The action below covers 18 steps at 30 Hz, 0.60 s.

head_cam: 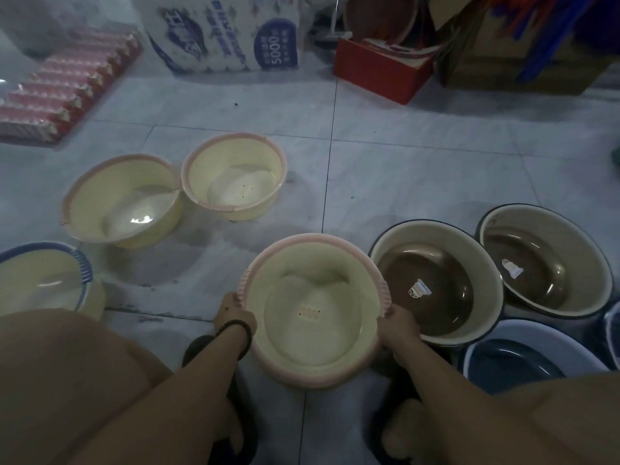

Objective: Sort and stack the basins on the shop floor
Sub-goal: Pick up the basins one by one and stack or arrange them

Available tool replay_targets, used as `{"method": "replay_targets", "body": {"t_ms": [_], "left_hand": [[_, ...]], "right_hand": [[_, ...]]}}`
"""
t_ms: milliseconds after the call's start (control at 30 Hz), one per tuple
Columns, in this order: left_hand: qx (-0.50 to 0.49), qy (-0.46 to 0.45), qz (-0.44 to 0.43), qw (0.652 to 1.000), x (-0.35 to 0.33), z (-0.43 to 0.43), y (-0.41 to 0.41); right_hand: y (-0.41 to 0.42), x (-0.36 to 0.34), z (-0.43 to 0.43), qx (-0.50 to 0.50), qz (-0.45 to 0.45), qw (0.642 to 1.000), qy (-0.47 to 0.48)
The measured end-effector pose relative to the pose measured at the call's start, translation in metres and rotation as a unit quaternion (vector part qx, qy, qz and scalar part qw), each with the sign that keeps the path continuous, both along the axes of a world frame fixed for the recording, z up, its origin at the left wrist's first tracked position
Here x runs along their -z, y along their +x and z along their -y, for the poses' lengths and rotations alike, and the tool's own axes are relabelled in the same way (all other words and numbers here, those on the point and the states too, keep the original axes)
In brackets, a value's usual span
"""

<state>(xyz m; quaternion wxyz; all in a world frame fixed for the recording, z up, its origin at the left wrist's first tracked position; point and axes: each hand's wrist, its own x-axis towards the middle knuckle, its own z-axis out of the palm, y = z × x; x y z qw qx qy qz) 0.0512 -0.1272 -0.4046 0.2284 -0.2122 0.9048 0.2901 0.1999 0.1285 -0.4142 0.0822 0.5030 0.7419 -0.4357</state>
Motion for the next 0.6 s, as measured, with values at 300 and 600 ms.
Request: {"method": "replay_targets", "body": {"t_ms": [300, 600], "left_hand": [[0.042, -0.039, 0.011, 0.998, 0.015, 0.000, -0.011], [0.072, -0.031, 0.095, 0.992, 0.001, -0.006, -0.009]], "right_hand": [[-0.007, 0.013, -0.002, -0.035, 0.113, 0.991, 0.062], [-0.021, 0.008, -0.002, -0.043, 0.149, 0.986, 0.052]]}}
